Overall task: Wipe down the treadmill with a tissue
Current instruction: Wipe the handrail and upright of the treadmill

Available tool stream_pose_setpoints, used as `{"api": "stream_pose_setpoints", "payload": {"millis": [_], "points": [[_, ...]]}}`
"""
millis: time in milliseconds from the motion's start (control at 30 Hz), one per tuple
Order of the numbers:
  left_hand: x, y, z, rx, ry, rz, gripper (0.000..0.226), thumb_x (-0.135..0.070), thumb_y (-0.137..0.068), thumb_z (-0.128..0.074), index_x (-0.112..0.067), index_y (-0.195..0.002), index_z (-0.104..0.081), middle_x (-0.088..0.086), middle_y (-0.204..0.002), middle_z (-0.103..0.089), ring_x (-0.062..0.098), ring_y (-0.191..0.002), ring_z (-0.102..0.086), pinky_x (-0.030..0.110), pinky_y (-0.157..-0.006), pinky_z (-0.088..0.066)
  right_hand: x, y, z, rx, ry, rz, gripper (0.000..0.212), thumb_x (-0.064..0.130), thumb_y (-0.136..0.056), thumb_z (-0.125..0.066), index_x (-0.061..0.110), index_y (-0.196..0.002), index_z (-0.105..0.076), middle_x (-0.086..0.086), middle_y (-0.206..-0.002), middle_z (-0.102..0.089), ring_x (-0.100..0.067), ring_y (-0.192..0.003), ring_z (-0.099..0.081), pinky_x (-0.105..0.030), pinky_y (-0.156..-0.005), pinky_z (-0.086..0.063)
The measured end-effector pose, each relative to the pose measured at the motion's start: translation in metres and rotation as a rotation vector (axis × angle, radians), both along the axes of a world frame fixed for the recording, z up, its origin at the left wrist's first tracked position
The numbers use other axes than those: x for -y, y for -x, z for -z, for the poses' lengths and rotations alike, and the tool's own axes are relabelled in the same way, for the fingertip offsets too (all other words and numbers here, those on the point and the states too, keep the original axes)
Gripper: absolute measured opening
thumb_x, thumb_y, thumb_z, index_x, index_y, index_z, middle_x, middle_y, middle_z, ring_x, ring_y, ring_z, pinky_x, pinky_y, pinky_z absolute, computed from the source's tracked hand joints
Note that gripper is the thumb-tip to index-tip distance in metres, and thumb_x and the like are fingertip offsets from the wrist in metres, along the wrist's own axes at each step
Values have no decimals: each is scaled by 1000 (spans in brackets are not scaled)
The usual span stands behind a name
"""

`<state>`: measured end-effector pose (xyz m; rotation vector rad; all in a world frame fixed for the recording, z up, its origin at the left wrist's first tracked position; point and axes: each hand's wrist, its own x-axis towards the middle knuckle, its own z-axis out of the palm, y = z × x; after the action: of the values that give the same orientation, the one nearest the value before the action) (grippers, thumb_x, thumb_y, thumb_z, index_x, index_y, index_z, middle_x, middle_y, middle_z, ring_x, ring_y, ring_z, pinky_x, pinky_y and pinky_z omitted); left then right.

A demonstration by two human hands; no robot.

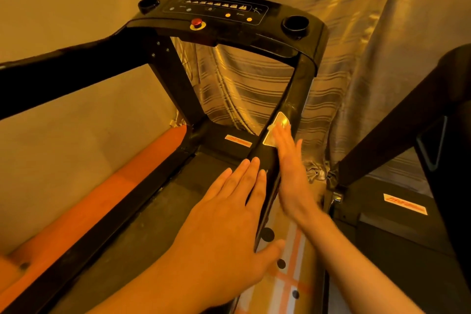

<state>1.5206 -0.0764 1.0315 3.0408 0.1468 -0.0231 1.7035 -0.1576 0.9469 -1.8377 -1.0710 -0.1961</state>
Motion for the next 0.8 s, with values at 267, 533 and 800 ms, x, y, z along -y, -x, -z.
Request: {"api": "stream_pose_setpoints", "payload": {"millis": [267, 533, 800], "points": [[2, 2, -8, -30, 107, -34, 93, -83, -91, -18, -36, -156, 29, -17, -158, 45, -2, -140, 45, 24, -114, 26, -12, 33, 13, -89, -185, 26, 52, 16, -111, -28, 7, -162, -24, -5, -173, -16, -17, -161, -3, -46, -130, 7], [3, 3, -16, -102, 67, -25, 87, -78, -94, -11, -32, -157, 27, -15, -161, 41, 0, -142, 43, 25, -116, 25, -24, -74, 1, -30, -24, 121, 53, 0, -112, -31, 2, -163, -15, -14, -172, -6, -13, -157, 9, -54, -128, 9], [0, -44, -19, -9, -76, 3, 99, -82, -88, 8, -19, -164, 11, -1, -172, 18, 9, -154, 26, 29, -122, 18, -21, -71, 9, 15, -80, 88, 52, 3, -112, -30, 3, -163, -20, -9, -172, -11, -13, -160, 3, -30, -128, 10]]}}
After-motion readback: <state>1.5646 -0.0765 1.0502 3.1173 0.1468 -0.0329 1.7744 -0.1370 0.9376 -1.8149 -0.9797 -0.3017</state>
